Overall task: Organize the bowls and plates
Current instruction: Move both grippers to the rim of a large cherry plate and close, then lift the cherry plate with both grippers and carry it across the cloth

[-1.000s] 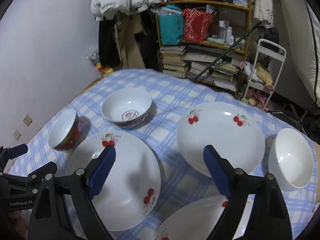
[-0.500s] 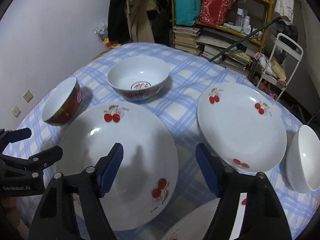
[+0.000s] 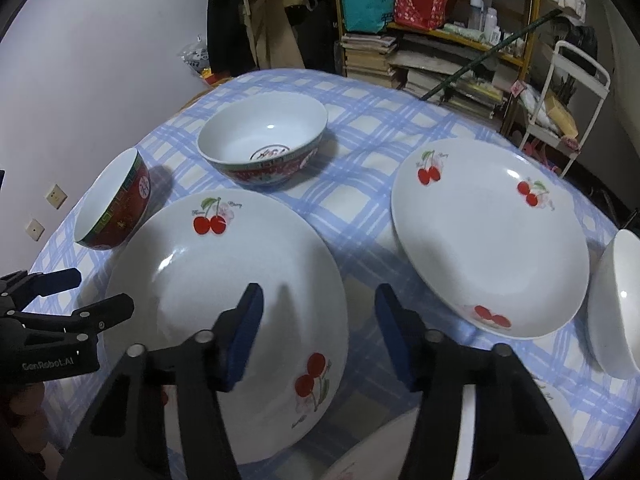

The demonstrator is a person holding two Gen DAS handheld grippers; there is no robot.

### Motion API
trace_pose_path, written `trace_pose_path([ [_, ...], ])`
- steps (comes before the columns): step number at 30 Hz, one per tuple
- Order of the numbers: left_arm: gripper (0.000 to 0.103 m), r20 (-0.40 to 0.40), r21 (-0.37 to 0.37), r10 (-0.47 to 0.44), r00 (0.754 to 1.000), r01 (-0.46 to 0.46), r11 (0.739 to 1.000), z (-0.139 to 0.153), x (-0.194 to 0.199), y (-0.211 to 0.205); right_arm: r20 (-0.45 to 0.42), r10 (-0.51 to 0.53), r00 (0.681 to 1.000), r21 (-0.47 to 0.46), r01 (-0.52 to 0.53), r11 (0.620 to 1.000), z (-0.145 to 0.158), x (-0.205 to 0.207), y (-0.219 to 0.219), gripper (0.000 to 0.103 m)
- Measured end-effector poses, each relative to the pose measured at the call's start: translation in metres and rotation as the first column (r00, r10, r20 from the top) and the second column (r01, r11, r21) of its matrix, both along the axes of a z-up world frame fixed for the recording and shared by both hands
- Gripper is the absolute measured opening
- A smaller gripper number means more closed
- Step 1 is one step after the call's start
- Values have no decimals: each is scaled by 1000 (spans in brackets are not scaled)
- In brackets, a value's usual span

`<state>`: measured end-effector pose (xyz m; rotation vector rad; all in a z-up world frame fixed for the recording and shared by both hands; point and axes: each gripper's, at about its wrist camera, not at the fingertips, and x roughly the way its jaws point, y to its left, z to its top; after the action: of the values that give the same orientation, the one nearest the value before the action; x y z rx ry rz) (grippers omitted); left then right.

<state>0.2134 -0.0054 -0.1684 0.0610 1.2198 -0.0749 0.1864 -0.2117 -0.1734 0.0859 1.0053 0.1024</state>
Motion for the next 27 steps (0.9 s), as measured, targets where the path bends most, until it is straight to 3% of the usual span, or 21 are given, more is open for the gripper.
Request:
trace_pose_path([
  [3,66,-22,4,-22,1000,22,1000,-6,2,-3,-21,7,1000,9,-7,1000,-6,3,-1,43],
  [4,57,-29,5,-28,999,28,1000,-8,3,-5,-26,7,1000,13,-6,1000,-8,3,-1,42],
  [7,43,-53,-53,-59,997,56,997,-11,3,-9,-59,-1,998,28,2,1000,-14,5,-3,42],
  [9,40,-43,-50,-83,996,81,995,-11,1,-13,-71,-2,997,44,5,999,-18,6,-4,41],
  [11,36,-25,-33,-102,994,102,994,-10,-1,-18,-77,-9,997,51,13,999,-21,7,-6,27],
  [13,25,-23,-51,-112,993,111,993,-9,-1,-20,-82,-5,997,71,11,997,-22,8,-7,23],
  [23,21,-43,-124,-90,995,84,989,-9,14,-10,-74,6,997,68,-1,998,-21,6,-7,21],
  [27,21,-39,-107,-104,994,100,989,-10,14,-11,-73,8,997,55,-4,999,-20,6,-5,21],
])
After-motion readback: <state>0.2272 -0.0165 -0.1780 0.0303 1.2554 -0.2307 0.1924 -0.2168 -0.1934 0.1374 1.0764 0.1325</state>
